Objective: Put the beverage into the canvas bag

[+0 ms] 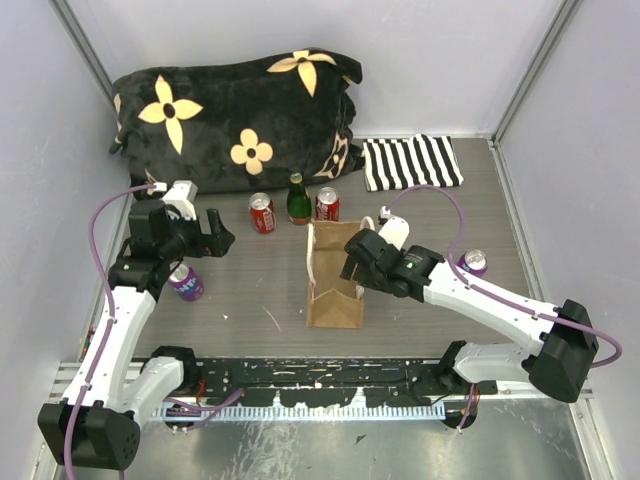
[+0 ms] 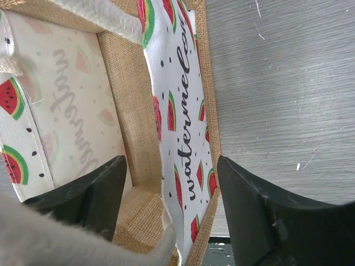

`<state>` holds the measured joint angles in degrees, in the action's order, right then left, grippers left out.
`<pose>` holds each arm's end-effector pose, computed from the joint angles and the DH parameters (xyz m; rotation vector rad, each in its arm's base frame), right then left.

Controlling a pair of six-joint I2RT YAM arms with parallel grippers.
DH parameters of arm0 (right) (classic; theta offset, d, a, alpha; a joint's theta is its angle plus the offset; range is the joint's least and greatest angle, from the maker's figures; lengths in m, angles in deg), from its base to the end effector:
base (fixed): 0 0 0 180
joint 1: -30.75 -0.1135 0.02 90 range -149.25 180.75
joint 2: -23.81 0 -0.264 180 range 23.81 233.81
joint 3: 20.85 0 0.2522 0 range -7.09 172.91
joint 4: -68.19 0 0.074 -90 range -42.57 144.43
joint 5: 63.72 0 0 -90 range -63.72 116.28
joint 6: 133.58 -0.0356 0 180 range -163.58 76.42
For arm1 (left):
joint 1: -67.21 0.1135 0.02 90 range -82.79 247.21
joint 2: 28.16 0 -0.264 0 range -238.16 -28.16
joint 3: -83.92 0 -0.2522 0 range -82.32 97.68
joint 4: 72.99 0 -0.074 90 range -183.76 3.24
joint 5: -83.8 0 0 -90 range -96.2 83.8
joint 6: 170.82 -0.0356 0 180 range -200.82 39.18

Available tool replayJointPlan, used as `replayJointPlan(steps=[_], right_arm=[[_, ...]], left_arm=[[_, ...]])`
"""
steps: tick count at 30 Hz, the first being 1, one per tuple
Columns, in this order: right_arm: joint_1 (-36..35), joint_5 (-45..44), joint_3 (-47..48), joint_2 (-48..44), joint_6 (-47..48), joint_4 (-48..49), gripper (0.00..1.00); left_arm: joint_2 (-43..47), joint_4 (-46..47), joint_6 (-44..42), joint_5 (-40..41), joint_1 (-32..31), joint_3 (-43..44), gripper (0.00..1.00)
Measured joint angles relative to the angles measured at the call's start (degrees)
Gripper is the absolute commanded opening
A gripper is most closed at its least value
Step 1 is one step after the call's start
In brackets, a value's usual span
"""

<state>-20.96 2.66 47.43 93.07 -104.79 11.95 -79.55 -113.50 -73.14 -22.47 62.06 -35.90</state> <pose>0.1577 0.1767 0.2664 0.3563 2.4516 0.3205 0.1948 -0.0276 0.3015 0.1223 2.1266 -0.4339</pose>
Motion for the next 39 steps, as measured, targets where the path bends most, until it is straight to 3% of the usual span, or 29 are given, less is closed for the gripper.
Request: replayJointPlan(steps=[10,13,26,39], right_arm=[[0.0,-5.97,9.31,-1.97,2.64,-5.92,0.86],[0.0,-9.18,13.92,-4.15,3.26,-7.69,0.99],[0.0,-17.88,19.93,-6.86,2.84,-15.04,1.0],[0.0,-19.37,19.5,-10.71,-2.16,-21.79,1.0]], left_arm=[[-3.76,3.08,-0.42,-1.18,-3.87,2.16,0.98],[-7.8,7.02,-1.33,-1.22,-7.17,4.74,0.98],[-37.64,34.01,-3.17,-3.91,-13.35,11.82,0.98],[-48.17,46.95,-3.17,-5.14,-16.72,18.62,1.0]])
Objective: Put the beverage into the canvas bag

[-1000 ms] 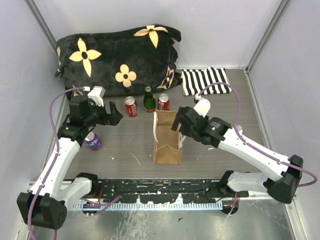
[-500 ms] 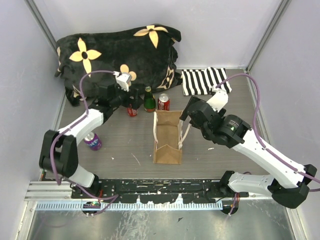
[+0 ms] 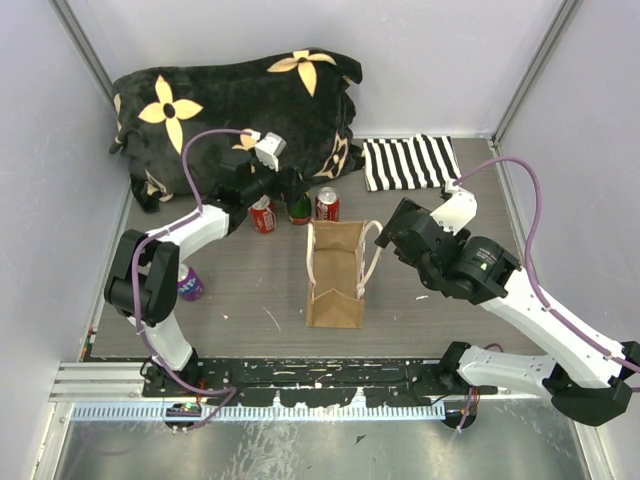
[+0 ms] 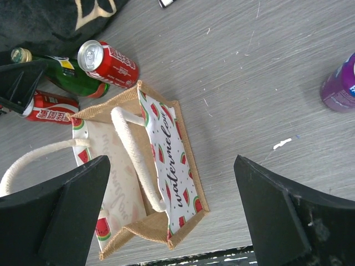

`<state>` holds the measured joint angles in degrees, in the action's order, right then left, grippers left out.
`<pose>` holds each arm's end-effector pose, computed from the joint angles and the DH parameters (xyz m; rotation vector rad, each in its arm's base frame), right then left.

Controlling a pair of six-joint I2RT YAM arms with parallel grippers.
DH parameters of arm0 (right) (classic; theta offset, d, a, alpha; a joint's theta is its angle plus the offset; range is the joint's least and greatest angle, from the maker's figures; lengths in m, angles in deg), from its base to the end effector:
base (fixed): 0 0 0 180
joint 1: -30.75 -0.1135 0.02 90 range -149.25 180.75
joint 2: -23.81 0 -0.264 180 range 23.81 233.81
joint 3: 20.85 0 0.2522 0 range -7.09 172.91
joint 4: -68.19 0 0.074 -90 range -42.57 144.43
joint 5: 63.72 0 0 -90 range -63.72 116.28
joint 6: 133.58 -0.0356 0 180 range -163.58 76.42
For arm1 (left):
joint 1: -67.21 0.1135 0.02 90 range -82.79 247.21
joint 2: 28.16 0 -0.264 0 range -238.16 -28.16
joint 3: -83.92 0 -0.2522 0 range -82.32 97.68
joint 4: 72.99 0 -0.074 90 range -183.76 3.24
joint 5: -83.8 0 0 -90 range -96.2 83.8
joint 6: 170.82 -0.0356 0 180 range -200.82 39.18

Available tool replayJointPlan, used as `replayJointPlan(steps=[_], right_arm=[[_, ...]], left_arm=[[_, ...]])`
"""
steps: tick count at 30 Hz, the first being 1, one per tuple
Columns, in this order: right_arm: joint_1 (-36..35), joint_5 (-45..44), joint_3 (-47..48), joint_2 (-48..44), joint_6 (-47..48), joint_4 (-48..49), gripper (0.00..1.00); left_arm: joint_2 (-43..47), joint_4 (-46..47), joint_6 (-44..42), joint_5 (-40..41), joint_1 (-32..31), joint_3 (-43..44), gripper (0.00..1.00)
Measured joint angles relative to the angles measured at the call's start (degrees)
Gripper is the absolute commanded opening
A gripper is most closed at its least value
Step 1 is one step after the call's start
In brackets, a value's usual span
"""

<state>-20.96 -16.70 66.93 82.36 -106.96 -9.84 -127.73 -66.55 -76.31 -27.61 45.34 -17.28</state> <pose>0.1233 0.1170 0.3866 0.5324 2.0958 0.2265 0.3696 -0.1624 0.2579 0.5431 1.7727 -0.6627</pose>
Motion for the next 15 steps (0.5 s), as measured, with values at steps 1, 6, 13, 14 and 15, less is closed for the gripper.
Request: replayJointPlan(steps=[1,6,13,14,15], right_arm=[[0.0,0.0,0.0,-0.02,-0.24,-0.42,1.0],[0.0,0.04,0.0,-0.04,-1.46,-2.51,1.0],[0.0,0.76,0.0,-0.35,-2.84,-5.86,1.0],[0.0,0.9,0.0,-0.61,-2.99,-6.27,1.0],[0.0,0.98,0.0,-0.87,-3.08,-6.69,1.0]], left_arm=[[-0.57,0.31,0.02,0.0,-0.09,0.07,0.99],[-3.98,2.21,0.07,0.55,-0.79,0.13,0.96],[-7.3,6.32,0.26,3.76,-3.1,0.5,0.89],[-7.58,6.8,0.24,4.15,-3.48,0.61,0.88],[-7.76,7.17,0.26,4.44,-3.78,0.7,0.85]])
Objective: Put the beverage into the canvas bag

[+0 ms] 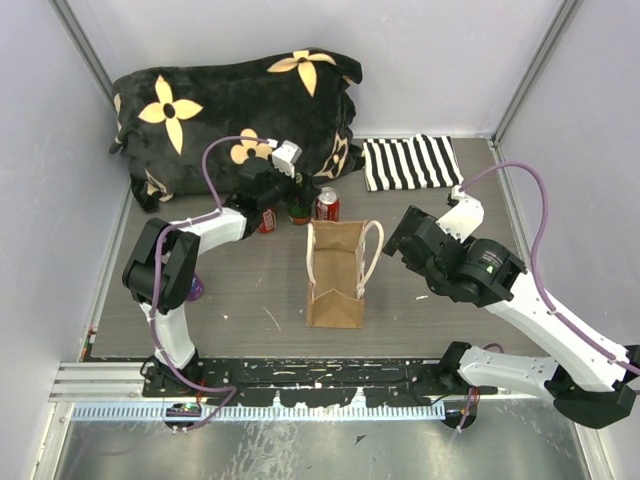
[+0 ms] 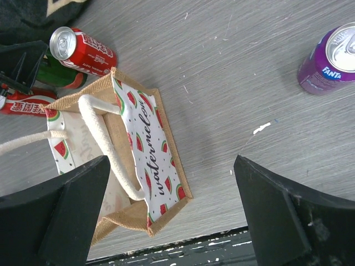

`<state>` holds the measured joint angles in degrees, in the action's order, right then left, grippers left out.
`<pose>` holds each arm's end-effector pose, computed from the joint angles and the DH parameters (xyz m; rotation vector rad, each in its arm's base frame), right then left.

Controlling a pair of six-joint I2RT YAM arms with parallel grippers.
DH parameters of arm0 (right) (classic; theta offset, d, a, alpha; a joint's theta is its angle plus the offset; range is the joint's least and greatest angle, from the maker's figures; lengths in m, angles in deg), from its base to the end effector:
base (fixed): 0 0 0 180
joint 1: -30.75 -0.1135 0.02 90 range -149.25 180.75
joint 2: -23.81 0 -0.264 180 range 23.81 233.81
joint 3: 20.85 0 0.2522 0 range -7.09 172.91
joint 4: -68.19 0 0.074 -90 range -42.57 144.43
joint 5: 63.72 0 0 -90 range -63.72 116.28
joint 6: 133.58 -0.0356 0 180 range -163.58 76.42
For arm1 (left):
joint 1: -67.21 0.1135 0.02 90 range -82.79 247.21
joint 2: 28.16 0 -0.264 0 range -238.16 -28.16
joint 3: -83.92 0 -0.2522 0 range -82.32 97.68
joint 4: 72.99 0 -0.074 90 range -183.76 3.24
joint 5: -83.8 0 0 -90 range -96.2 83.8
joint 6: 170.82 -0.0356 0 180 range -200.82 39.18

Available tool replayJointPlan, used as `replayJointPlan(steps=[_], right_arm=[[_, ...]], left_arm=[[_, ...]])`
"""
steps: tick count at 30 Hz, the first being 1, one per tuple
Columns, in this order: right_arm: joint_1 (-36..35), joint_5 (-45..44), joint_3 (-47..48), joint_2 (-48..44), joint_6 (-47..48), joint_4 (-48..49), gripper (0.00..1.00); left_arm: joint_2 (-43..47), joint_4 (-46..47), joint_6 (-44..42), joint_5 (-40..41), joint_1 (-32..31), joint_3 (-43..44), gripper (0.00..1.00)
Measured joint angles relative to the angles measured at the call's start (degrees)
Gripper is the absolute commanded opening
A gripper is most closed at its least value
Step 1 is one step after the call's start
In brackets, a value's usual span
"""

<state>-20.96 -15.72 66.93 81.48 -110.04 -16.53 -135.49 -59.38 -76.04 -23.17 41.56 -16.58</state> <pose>0.1148 0.1070 0.3812 0.5522 2.1573 0.1691 0.3799 -0.1939 0.2212 0.5443 1.7740 -0.6418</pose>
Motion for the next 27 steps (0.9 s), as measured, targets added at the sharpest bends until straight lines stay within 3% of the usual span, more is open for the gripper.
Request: replayJointPlan(steps=[4,11,15,20,27], right_arm=[[0.0,0.13,0.0,-1.09,-0.28,-1.46,1.0],[0.0,0.37,-0.35,-2.21,-1.11,-2.47,1.0],[0.0,0.76,-0.74,-2.45,-1.31,-2.84,1.0],[0.0,1.88,-0.74,-2.45,-1.44,-2.91,1.0],[0.0,2.91,-0.74,-2.45,-1.99,-3.28,1.0]], left_arm=[[-0.17,1.49,-0.15,1.16,-0.83,0.15,0.75],[-0.17,2.91,-1.2,2.99,-1.01,0.17,0.46],[-0.2,3.19,-1.95,3.72,-0.83,0.17,0.37],[-0.63,4.11,-2.12,3.74,-0.85,0.17,0.03],[-0.92,4.55,-2.19,3.87,-0.87,0.44,0.0]])
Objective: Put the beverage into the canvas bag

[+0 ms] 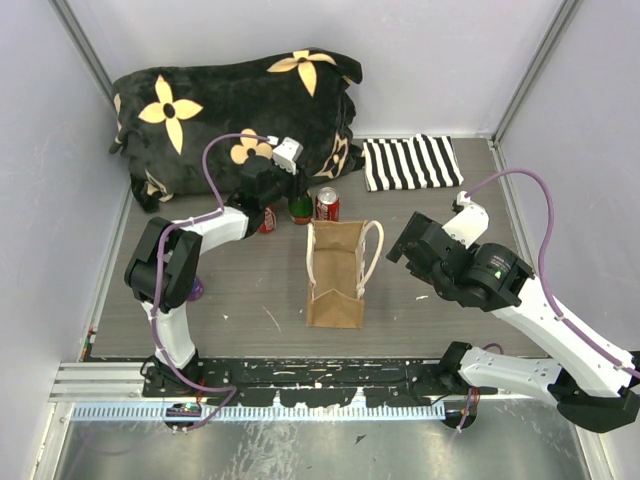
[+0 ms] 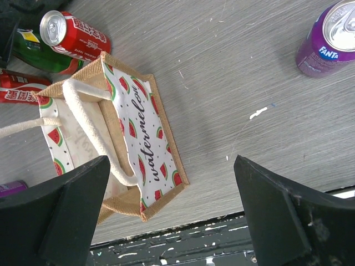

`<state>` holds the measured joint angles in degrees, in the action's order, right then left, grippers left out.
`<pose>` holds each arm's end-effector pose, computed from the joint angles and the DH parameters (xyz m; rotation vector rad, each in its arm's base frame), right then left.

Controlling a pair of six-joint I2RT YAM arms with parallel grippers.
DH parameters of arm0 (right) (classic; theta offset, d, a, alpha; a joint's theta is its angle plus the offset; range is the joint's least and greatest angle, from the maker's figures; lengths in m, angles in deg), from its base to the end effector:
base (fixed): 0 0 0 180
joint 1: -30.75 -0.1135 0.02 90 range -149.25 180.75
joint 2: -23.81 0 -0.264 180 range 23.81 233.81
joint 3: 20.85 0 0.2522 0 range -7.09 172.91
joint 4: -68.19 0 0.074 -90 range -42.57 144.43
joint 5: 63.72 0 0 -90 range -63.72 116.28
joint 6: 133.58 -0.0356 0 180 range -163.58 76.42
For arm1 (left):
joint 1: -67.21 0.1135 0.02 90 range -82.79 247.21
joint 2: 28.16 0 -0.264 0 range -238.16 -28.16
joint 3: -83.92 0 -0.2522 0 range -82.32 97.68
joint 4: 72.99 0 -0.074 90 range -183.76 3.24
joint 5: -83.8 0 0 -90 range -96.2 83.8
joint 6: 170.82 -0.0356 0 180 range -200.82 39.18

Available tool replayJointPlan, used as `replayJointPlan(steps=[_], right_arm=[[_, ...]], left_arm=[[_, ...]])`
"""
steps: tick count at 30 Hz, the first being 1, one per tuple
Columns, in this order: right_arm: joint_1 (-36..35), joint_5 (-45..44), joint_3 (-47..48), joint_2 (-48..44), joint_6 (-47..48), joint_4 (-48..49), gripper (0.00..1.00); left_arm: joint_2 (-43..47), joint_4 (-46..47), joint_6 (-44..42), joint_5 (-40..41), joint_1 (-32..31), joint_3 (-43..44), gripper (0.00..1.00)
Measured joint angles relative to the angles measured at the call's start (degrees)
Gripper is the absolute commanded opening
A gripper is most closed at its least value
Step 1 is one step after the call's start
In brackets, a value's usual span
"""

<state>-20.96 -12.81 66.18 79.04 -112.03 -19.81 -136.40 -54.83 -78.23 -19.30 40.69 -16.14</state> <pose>0.1046 0.0962 0.3788 0.5717 2.2065 0.1955 0.3826 -0.2000 0.2255 0.5332 1.6959 -0.5689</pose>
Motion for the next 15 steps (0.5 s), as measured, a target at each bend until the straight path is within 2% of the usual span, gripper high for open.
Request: replayJointPlan(steps=[15], right_arm=[[0.0,0.66,-2.97,0.04,0.79,4.24,1.0]], left_arm=[[5.9,-15.78,-0.33,0.33,0.0,3.21,0.0]])
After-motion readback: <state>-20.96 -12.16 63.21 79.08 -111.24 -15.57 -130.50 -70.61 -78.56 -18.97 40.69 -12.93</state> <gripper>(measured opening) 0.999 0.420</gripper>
